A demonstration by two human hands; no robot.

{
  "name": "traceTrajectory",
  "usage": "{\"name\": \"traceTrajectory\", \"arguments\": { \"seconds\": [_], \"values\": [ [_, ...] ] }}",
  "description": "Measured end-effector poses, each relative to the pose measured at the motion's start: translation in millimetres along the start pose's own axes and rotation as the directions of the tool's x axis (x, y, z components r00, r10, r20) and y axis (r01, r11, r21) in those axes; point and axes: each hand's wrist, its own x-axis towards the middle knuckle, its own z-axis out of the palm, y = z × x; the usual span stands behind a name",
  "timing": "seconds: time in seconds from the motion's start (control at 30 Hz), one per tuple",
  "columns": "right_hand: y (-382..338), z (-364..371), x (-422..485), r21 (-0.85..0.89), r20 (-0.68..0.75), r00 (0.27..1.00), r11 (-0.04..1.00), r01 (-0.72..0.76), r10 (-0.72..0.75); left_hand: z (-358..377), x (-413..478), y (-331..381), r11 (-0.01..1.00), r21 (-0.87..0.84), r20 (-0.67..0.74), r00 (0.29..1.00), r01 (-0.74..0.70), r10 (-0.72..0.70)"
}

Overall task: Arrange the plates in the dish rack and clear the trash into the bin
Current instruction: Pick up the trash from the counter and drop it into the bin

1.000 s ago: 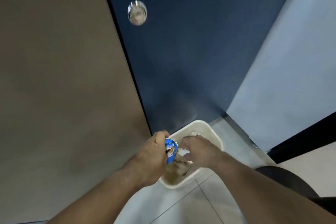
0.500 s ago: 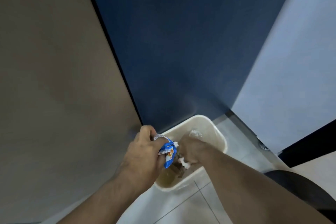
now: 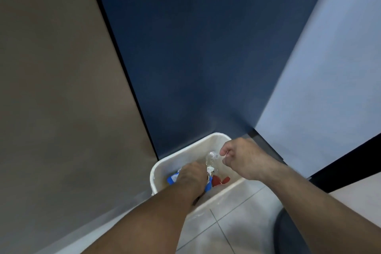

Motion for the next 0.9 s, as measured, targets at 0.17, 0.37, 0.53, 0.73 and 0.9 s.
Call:
{"name": "traceTrajectory", "arguments": {
  "seconds": [0.17,0.37,0.53,0.73,0.9],
  "values": [
    [8,16,2,-0.007,-0.012,1.000,1.000,-0.013,0.013,-3,-1,-3,0.985,-0.156,0.194,0.976,-0.072,0.102],
    [-7,20,6,-0.056,-0.010,1.000,0.998,0.008,-0.008,-5,-1,-22,0.998,0.050,0.286,0.958,-0.029,0.014],
    [-35,3,-4,-0.084,-0.033,0.999,0.996,-0.005,0.002,-41,-35,-31,0.988,0.127,0.061,0.995,-0.085,0.078],
    [-100,-72,-66,-0.089,-0.071,0.997,0.996,0.013,-0.019,-154,-144,-25,0.993,0.028,-0.181,0.976,-0.118,0.121],
    [-175,-179,-150,-0.087,-0.104,0.993,0.995,0.040,-0.049,-272,-254,3,0.986,0.012,-0.272,0.948,-0.167,0.164]
  ]
}}
